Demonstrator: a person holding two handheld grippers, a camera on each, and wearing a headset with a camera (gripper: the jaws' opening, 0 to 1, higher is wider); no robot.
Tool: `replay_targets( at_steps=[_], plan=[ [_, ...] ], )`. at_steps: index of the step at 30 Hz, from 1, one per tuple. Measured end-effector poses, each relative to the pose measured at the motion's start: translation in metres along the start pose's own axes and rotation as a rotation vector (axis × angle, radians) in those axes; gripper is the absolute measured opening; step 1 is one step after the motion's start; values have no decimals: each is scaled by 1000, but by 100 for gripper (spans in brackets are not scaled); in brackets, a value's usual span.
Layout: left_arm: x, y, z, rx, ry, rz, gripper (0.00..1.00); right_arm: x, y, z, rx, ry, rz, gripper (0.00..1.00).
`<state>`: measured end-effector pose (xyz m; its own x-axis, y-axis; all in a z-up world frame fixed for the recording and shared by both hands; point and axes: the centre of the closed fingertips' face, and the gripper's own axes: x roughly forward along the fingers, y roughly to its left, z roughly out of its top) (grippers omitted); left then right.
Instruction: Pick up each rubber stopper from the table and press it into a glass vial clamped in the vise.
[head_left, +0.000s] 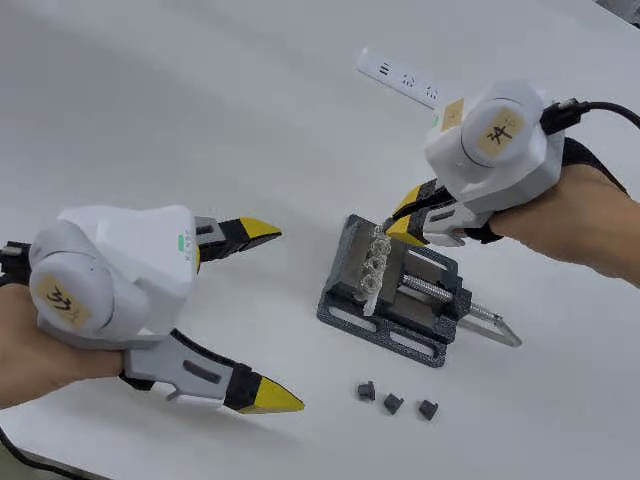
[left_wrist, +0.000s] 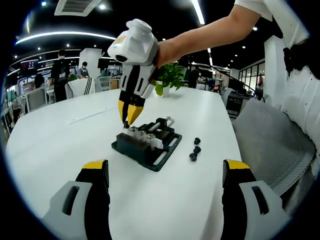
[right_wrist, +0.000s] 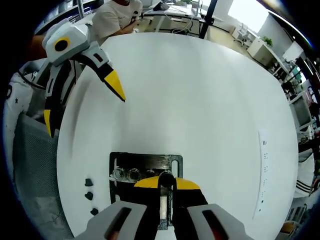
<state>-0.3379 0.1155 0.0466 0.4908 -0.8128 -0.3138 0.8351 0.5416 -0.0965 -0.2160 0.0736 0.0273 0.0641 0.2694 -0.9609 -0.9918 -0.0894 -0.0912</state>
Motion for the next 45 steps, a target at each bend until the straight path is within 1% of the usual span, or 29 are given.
replay_targets(
  at_steps=[2, 4, 5, 6, 9, 11, 13, 25, 30, 34, 37, 40, 44, 45],
  plan=[
    [0, 0, 0, -2, -1, 0, 94, 0, 0, -1, -9, 15, -10, 2],
    [0, 0, 1, 0, 0, -1, 94, -1, -1, -2, -34, 25, -19, 2],
    [0, 0, 1, 0, 0, -2, 94, -1, -1, -2, -37, 25, -18, 3],
    [-1, 0, 1, 1, 0, -2, 94, -1, -1, -1, -21, 25, -15, 3],
    [-3, 1, 2, 2, 1, 3, 94, -2, -1, -1, -13, 6, 2, 5],
    [-4, 2, 1, -1, 1, 7, 94, -2, -2, -1, 13, -11, 8, 5],
    [-5, 2, 0, -2, 3, 9, 94, -2, -1, -1, 7, -19, 10, 6],
    [-3, 3, 1, -8, -6, 11, 94, -2, -3, 0, -5, -25, 14, 7],
    [-4, 4, 0, -11, -5, 14, 94, -1, -1, 0, 0, -32, 19, 10],
    [-5, 4, 0, -12, -5, 15, 94, -6, -3, 2, 9, -48, 12, 12],
    [-5, 4, -1, -11, -3, 15, 94, -10, -2, 3, 19, -64, 11, 11],
    [-5, 4, 0, -12, -4, 15, 94, -15, -5, 2, 27, -76, 4, 10],
    [-5, 3, 0, -11, -5, 13, 93, -18, -7, 0, 38, -88, 4, 5],
    [-4, 3, 0, -11, -5, 12, 93, -19, -6, 0, 39, -87, 5, 4]
  ],
)
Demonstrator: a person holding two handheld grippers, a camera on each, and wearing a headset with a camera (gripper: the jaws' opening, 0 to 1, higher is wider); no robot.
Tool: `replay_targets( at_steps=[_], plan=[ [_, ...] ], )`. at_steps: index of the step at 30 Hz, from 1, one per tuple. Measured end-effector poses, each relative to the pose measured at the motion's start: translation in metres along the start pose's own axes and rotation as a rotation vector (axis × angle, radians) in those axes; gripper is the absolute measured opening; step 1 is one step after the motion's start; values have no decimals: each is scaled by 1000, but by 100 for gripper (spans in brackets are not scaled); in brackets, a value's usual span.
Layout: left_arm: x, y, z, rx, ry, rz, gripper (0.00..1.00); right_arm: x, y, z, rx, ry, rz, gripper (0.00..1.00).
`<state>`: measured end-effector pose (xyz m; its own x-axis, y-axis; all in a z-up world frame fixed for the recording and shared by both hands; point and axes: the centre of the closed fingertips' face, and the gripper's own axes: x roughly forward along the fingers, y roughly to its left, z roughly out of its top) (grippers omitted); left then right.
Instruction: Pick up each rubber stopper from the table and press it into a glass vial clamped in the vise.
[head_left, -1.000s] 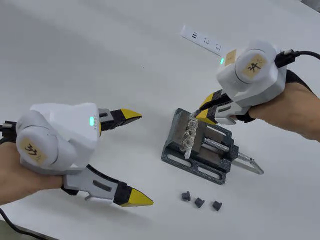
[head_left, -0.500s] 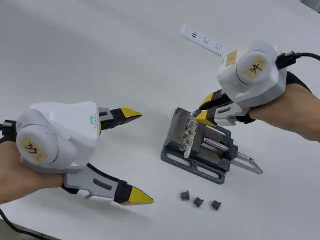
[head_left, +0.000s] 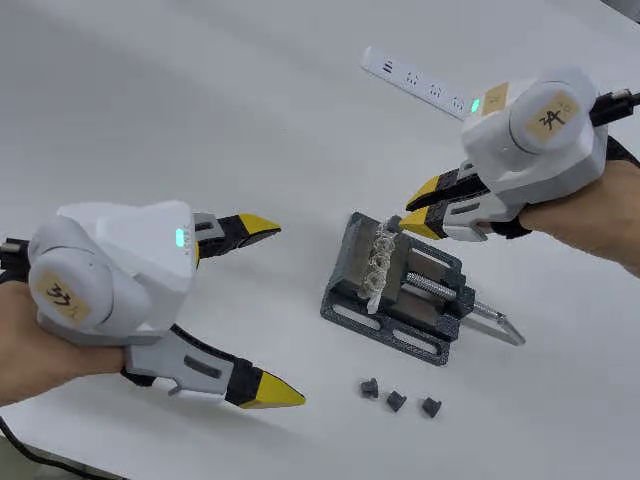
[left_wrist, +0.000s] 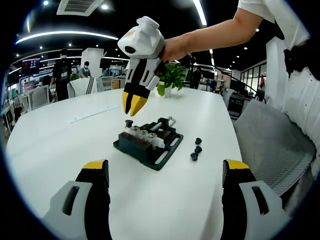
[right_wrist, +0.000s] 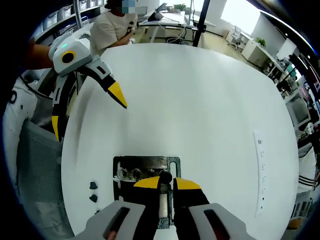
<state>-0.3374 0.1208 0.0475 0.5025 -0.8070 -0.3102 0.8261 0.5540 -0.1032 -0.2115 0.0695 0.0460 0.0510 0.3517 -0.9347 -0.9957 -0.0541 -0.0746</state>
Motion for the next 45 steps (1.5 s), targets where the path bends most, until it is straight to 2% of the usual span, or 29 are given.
replay_targets(
  at_steps=[6, 36, 45],
  plan=[
    [1, 0, 0, 0, 0, -3, 93, 2, 2, -1, -1, 0, 10, 0],
    [1, 1, -1, -10, -3, -3, 93, 13, 4, -2, 10, -1, 43, 0],
    [2, 1, 3, -9, -12, -2, 93, 15, 2, -1, 9, 32, 75, 0]
  ],
)
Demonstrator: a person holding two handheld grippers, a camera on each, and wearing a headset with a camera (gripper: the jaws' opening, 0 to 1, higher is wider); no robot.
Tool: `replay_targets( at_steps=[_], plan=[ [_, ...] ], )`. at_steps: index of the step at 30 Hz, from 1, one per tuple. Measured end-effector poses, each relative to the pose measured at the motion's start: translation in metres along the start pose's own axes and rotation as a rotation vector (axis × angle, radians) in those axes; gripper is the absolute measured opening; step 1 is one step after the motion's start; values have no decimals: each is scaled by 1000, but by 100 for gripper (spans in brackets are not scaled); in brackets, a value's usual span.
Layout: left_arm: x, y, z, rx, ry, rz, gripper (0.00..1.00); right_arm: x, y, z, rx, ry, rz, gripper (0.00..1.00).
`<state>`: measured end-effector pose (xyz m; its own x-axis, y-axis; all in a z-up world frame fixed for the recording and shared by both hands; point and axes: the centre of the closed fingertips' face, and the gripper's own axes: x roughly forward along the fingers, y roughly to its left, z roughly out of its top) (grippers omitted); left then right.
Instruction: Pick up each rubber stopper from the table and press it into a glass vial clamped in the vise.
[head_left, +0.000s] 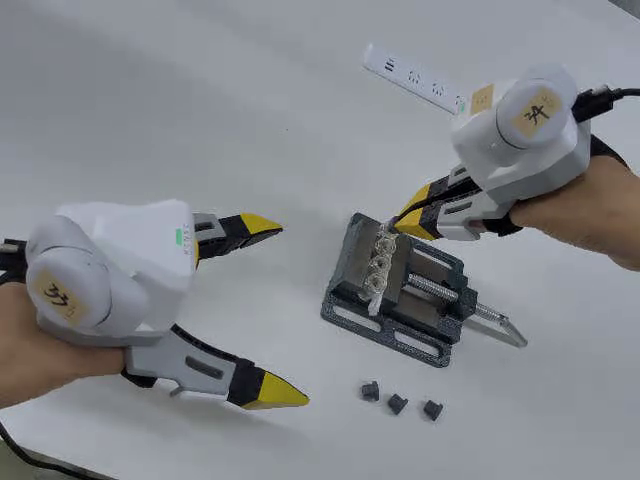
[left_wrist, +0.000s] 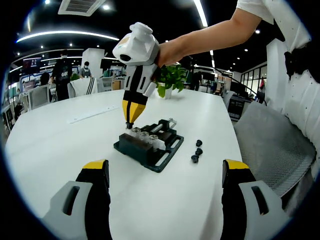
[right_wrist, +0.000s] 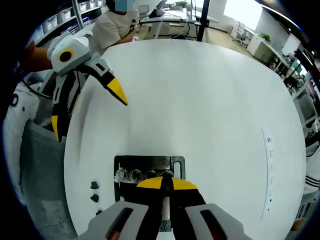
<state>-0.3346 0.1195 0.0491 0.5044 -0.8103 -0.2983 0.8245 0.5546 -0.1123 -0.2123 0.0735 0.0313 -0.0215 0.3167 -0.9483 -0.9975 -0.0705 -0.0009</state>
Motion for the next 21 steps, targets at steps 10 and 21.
replay_targets(
  at_steps=[10, 21],
  plan=[
    [2, 0, 3, 3, -7, -2, 93, 1, -2, -1, -24, 51, 13, 0],
    [3, -1, 5, 0, -14, 0, 93, 1, 2, -2, -28, 73, 6, 0]
  ],
)
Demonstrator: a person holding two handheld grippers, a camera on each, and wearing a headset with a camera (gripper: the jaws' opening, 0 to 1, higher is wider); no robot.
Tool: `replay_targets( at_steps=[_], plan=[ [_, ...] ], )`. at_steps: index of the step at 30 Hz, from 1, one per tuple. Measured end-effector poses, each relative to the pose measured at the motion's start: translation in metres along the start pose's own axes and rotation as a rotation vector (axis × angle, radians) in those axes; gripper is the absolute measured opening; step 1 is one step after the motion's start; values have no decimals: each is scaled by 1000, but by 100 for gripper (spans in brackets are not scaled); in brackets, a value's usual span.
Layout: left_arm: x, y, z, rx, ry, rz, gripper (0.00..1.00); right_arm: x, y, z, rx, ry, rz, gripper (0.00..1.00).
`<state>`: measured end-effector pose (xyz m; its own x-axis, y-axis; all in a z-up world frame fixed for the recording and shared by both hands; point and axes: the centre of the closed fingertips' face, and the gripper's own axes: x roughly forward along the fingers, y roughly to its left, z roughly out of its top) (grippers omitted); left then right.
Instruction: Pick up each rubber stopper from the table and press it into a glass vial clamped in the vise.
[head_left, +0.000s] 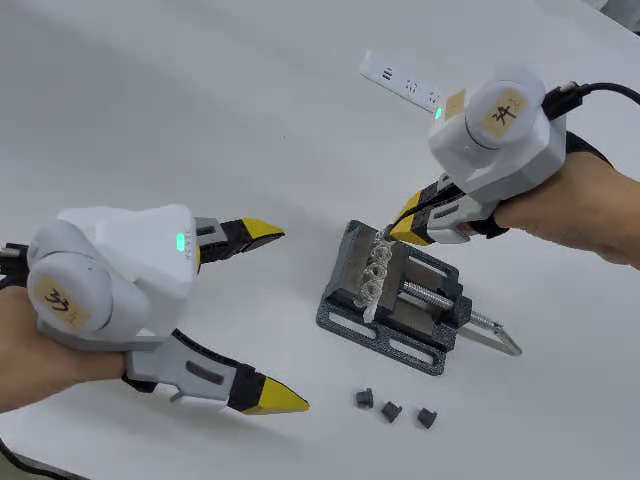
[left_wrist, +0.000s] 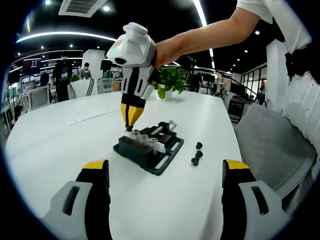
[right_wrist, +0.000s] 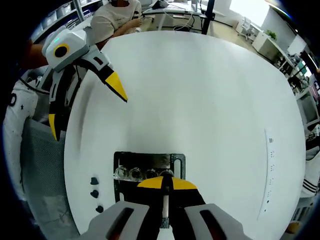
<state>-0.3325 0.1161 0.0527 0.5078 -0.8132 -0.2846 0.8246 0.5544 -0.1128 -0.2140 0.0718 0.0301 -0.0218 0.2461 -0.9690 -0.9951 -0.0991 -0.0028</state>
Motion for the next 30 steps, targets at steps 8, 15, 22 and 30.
replay_targets(
  at_steps=[8, 15, 22, 30],
  plan=[
    [2, 1, 2, 0, -6, -1, 93, 1, 0, 1, 18, -6, 6, 0],
    [3, 1, 3, 1, -9, -1, 93, 2, 1, 0, 25, 1, 4, 0],
    [2, 2, 3, 2, -11, 1, 93, 3, 1, 0, 21, 5, 6, 0],
    [4, 2, 4, 2, -14, 2, 92, 4, 0, 0, 9, 26, 13, 0]
  ],
)
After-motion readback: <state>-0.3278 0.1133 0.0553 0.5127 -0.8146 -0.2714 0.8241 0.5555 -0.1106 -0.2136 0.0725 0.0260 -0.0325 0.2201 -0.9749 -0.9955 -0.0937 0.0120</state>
